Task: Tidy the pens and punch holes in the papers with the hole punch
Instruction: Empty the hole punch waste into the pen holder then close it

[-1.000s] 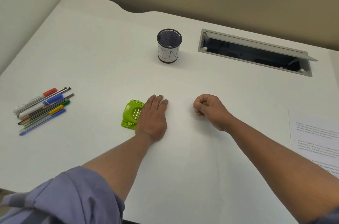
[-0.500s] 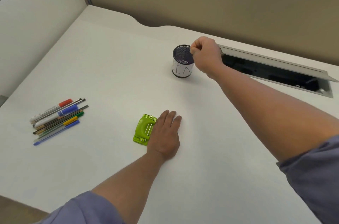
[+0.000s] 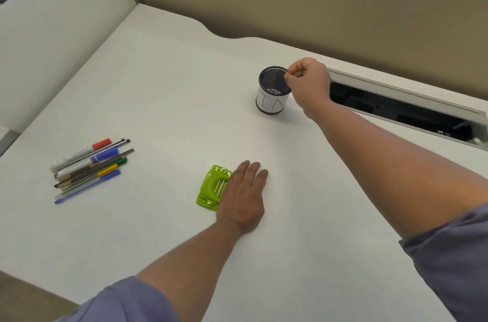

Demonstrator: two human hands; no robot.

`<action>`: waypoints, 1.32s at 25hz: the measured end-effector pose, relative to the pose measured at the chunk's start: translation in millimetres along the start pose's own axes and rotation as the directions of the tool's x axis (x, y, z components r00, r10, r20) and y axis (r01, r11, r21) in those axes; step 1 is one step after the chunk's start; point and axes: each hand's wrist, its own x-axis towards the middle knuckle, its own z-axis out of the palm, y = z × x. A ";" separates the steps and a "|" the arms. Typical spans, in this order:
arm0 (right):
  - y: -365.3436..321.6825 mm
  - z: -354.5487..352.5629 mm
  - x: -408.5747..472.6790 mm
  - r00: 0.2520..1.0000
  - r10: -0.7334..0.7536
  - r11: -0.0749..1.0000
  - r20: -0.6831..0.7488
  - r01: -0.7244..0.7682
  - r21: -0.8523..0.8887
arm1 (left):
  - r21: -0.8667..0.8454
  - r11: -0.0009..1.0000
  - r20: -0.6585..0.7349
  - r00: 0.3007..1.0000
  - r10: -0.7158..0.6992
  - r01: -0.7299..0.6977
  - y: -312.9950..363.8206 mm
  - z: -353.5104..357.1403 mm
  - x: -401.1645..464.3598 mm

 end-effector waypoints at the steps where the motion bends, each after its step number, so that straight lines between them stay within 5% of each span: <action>1: 0.2 -1.5 -3.3 1.000 0.021 0.998 -0.008 -0.021 0.054 | -0.001 1.000 -0.003 1.000 0.000 0.000 0.3 -0.4 0.0; 8: 23.6 -16.6 -58.0 0.995 0.051 0.938 0.087 -0.077 0.337 | -0.002 1.000 0.022 1.000 0.001 -0.001 0.1 1.5 -0.9; 19: 104.9 -45.8 -190.6 0.942 0.242 0.918 0.234 -0.300 0.258 | 0.011 0.994 -0.030 0.994 0.108 -0.108 5.9 0.2 -7.5; 24: 118.6 -39.5 -227.7 0.918 0.247 0.934 0.312 -0.310 0.174 | 0.053 0.978 -0.273 0.939 0.208 -0.201 2.2 -14.3 -33.7; 27: 115.5 -29.7 -229.9 0.924 0.212 0.960 0.318 -0.257 0.108 | -0.056 0.997 -0.368 0.927 -0.072 0.055 -4.7 -15.8 -48.2; 30: 102.2 -12.2 -234.1 0.915 0.138 0.983 0.379 -0.175 0.063 | -0.302 0.839 -0.252 0.810 -0.529 0.453 -21.0 -22.0 -61.6; 33: 84.4 14.5 -235.5 0.902 0.076 0.995 0.424 -0.098 0.030 | -0.367 0.792 -0.228 0.778 -0.586 0.489 -47.8 -31.6 -66.2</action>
